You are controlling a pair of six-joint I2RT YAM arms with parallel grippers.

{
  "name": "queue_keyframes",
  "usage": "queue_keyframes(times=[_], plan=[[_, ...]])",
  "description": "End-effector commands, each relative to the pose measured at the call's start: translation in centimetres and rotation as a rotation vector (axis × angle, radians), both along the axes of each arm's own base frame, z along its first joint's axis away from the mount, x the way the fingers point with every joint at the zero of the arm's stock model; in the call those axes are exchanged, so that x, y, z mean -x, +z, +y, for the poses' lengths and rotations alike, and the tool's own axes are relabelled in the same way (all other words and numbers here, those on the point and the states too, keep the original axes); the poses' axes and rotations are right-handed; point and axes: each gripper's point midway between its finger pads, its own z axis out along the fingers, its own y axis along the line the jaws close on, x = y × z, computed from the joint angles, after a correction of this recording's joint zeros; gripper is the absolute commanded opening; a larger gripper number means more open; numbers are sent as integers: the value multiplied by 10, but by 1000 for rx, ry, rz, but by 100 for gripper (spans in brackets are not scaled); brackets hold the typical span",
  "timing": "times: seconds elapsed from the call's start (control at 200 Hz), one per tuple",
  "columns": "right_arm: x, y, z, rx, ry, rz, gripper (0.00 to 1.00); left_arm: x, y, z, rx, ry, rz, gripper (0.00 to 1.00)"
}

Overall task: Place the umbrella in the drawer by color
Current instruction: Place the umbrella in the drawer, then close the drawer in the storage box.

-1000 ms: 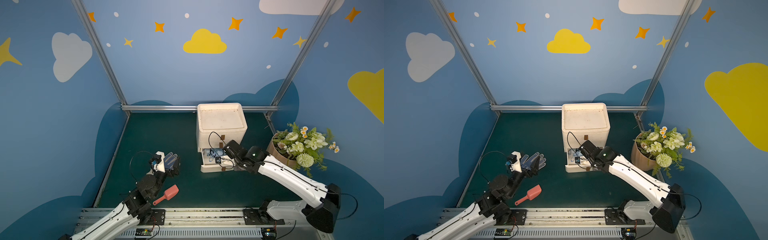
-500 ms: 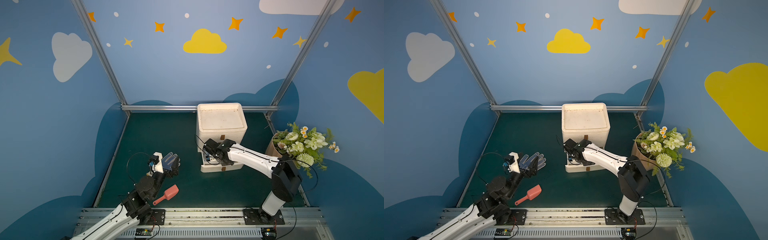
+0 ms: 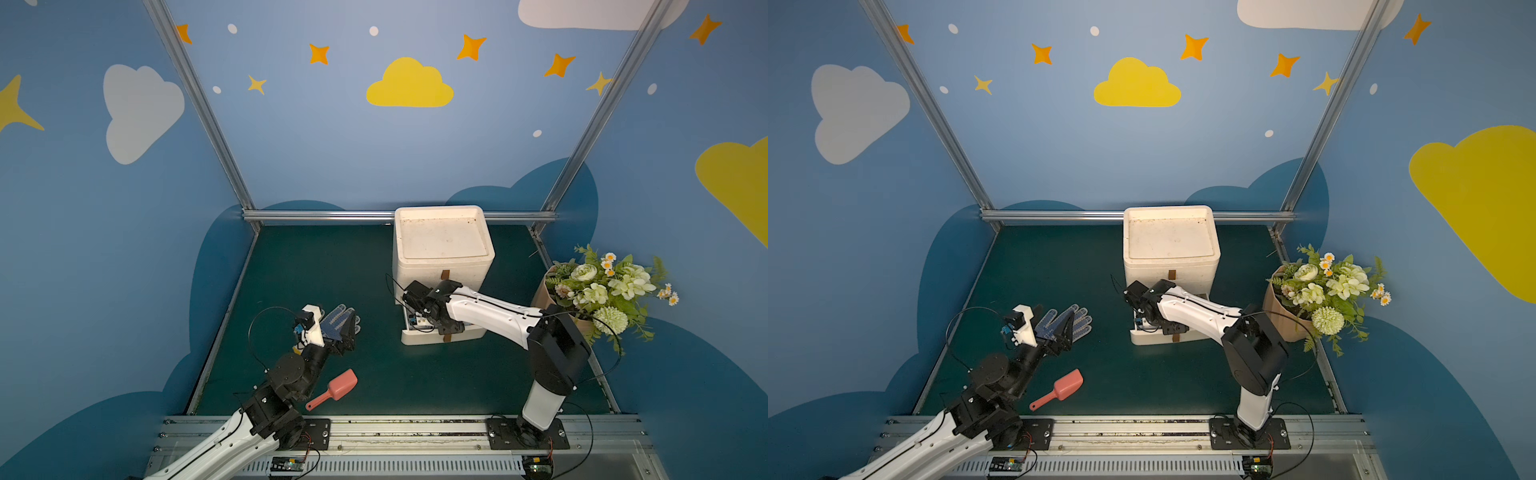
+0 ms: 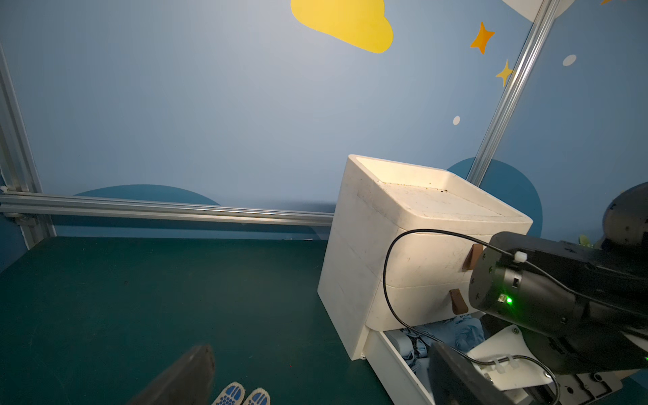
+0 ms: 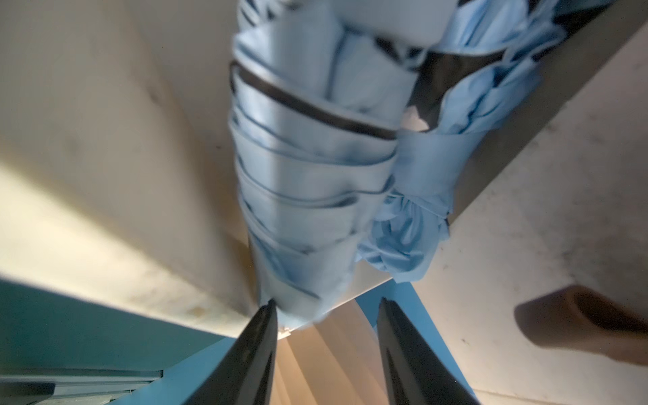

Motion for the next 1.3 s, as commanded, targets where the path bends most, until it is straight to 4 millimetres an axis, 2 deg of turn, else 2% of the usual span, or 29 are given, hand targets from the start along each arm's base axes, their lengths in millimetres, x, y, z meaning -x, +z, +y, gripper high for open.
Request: queue_keyframes(times=[0.0, 0.175, 0.275, 0.481, 0.556, 0.661, 0.781, 0.961, 0.981, 1.046, 1.216, 1.291], plan=[[1, 21, 4, -65, -32, -28, 56, -2, -4, 3, -5, 22, 7, 100], [3, 52, 13, -170, -34, -96, 58, -2, -4, 4, -11, 28, 6, 100], [5, 72, 25, -286, -42, -142, 58, -2, -4, 5, -12, 32, 6, 100], [27, 110, 64, -778, -58, -158, 57, -4, -7, 4, -18, 34, 14, 100], [33, 119, 68, -943, -61, -193, 56, -4, -8, 4, -19, 36, 17, 100], [35, 128, 65, -1190, -156, -234, 55, -7, -11, 3, -23, 35, 29, 100], [40, 115, 61, -1392, -302, -190, 53, -11, -16, -2, -25, 19, 58, 100], [49, 85, 51, -1490, -435, -153, 53, -22, -27, -7, -44, 26, 129, 100], [51, 75, 48, -1489, -457, -143, 53, -24, -26, -8, -44, 24, 132, 100], [57, 62, 47, -1513, -493, -117, 53, -29, -24, -12, -50, 13, 148, 100], [62, 37, 39, -1563, -613, -109, 52, -54, -11, -21, 17, 15, 221, 100], [64, 29, 32, -1554, -640, -124, 51, -67, -4, -34, 51, -26, 262, 100]])
